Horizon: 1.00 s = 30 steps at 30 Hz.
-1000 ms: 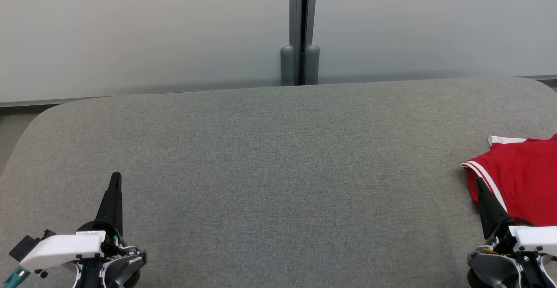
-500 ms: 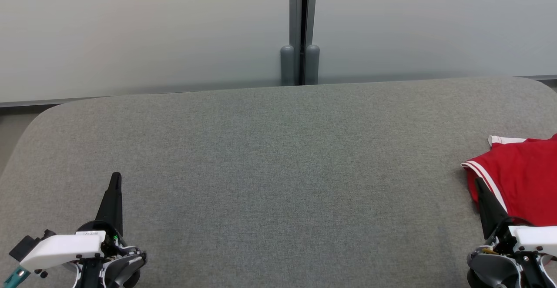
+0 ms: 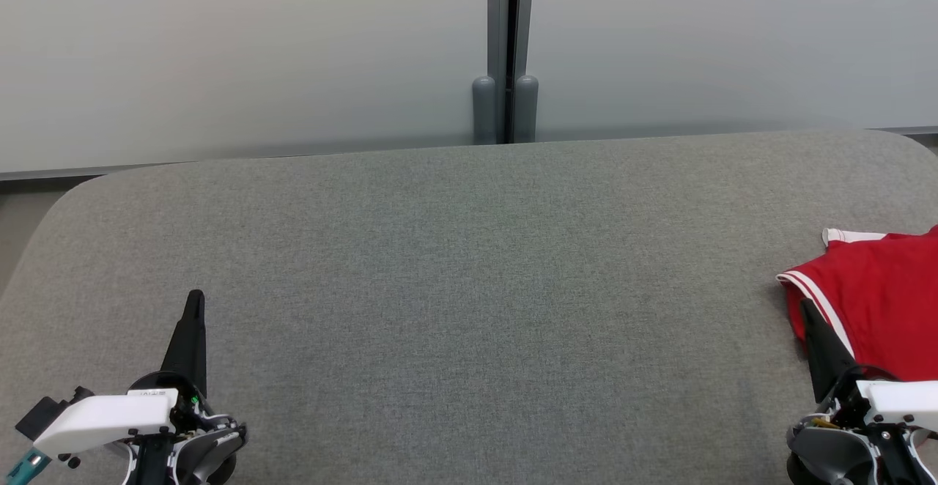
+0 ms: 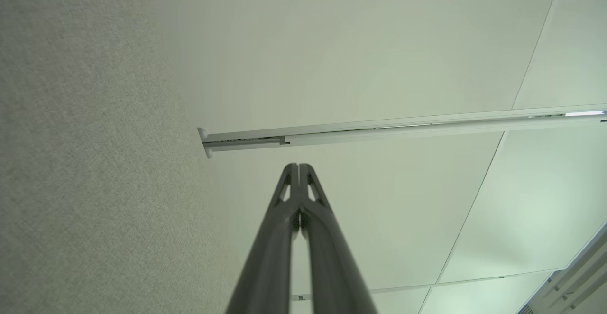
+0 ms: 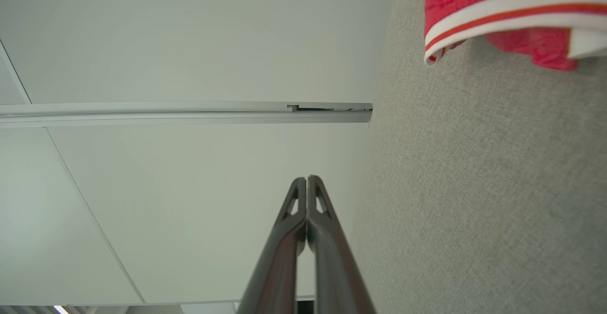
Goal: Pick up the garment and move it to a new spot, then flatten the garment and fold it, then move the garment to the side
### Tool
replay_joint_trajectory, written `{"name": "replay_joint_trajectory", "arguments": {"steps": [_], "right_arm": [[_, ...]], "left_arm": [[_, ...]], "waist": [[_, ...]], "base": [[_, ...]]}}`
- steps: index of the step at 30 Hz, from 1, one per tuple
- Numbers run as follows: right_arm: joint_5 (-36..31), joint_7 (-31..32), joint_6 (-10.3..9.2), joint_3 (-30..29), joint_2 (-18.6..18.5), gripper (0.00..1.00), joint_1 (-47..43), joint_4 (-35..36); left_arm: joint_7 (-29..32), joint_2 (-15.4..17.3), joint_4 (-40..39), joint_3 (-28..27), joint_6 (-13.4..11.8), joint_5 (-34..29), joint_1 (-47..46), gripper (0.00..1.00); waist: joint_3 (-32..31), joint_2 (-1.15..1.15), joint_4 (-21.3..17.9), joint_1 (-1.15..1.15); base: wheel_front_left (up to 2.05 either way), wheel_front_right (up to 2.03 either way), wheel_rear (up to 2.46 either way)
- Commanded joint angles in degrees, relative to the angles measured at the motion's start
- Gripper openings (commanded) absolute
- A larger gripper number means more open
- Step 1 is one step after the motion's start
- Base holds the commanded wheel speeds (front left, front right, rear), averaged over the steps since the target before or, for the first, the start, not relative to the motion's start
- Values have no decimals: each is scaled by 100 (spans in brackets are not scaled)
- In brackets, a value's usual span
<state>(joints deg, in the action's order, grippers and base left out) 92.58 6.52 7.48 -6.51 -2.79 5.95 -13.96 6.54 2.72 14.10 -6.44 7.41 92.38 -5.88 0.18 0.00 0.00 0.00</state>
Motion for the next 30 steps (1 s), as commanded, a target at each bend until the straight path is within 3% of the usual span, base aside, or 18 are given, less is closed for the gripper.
{"name": "replay_joint_trajectory", "arguments": {"steps": [1,30], "right_arm": [[-23,14,2,-15,-18,0,51,-14],[-28,19,2,-20,-15,0,51,-14]], "left_arm": [[18,30,1,-22,21,8,-80,0],[17,30,0,-22,21,8,-80,0]], "waist": [[0,0,0,0],[0,0,0,0]], "base": [[0,0,0],[0,0,0]]}}
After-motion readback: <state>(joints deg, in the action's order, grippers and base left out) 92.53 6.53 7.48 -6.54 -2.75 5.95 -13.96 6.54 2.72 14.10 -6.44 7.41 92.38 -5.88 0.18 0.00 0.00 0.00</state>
